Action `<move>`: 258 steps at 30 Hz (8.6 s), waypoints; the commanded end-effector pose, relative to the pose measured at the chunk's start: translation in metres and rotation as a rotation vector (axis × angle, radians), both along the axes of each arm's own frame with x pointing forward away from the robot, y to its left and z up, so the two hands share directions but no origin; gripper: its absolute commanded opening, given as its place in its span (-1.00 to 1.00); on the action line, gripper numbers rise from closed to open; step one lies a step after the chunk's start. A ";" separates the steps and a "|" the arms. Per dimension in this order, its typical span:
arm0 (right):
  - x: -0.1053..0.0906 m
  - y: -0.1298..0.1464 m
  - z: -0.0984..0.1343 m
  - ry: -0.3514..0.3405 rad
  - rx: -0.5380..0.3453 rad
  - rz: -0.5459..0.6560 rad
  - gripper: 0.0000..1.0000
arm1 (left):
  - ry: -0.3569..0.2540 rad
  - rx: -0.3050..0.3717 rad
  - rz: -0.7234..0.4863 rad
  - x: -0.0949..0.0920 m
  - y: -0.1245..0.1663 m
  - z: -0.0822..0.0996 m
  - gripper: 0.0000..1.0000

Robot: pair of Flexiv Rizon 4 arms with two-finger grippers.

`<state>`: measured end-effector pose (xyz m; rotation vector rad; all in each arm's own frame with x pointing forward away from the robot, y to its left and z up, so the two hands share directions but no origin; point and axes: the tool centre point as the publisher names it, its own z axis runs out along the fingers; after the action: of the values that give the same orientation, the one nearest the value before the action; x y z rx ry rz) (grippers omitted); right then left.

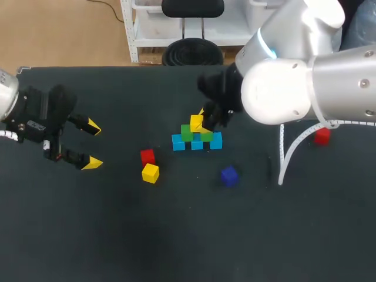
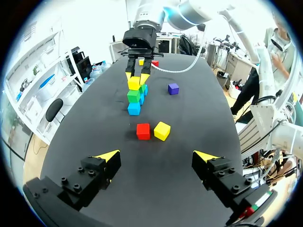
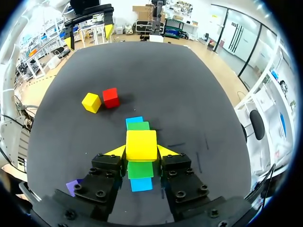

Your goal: Place the blue cubes, place green cubes on the blue cubes, place the yellow cubes on the green cubes, then place the red cubes on the yellow cubes, and place purple cube on the red cubes.

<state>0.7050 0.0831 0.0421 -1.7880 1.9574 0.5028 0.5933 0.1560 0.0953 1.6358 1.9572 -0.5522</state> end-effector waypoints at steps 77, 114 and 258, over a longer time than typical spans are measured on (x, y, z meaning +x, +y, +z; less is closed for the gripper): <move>-0.024 -0.125 0.048 -0.027 0.138 0.191 1.00 | -0.001 -0.002 -0.002 0.001 0.001 -0.001 1.00; -0.002 -0.181 0.058 -0.094 0.036 0.312 1.00 | -0.001 -0.002 -0.002 0.001 0.001 -0.001 1.00; 0.088 -0.332 -0.058 0.083 -0.212 0.259 -1.00 | -0.001 -0.002 -0.002 0.001 0.001 -0.001 1.00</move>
<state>0.7950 -0.2493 -0.0152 -2.2066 1.9044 0.4790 0.5934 0.1559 0.0953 1.6357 1.9573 -0.5522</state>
